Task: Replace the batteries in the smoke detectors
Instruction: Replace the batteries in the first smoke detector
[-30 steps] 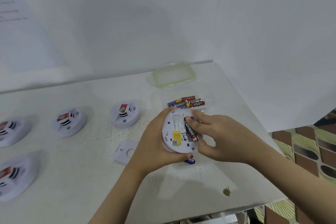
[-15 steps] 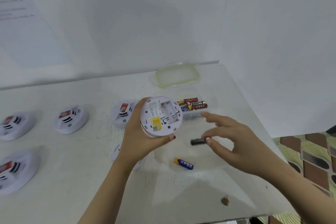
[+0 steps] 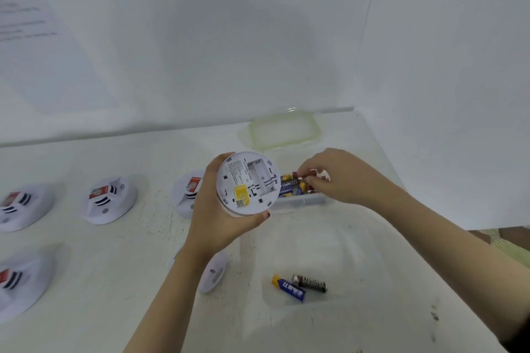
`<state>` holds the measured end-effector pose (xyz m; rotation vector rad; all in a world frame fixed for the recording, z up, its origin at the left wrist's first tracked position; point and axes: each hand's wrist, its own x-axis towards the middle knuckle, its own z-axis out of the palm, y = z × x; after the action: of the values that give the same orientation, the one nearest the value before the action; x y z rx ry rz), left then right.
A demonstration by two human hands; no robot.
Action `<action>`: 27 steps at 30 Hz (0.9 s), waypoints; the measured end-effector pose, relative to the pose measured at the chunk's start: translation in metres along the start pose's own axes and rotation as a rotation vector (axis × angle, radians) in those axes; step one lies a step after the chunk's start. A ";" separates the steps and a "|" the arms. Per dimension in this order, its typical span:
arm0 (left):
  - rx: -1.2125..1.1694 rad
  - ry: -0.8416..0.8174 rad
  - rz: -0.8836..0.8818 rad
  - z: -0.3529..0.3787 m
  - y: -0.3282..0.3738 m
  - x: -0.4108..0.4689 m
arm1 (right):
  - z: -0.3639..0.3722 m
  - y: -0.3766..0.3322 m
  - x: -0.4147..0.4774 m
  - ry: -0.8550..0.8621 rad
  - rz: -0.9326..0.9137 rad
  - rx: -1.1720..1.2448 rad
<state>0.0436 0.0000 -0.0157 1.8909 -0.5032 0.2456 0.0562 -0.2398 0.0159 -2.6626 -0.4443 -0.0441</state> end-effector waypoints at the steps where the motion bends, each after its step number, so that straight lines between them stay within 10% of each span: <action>1: -0.002 0.002 0.002 -0.001 0.000 0.001 | 0.002 -0.001 0.009 -0.034 -0.006 -0.048; 13: 0.010 0.002 -0.057 -0.007 -0.009 0.009 | 0.008 -0.001 0.046 -0.324 -0.117 -0.300; 27: 0.111 0.022 -0.016 0.000 -0.004 0.011 | -0.027 -0.018 0.017 0.129 -0.063 0.819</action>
<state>0.0551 -0.0009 -0.0149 1.9970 -0.4679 0.2881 0.0675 -0.2311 0.0495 -1.8298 -0.3931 -0.0413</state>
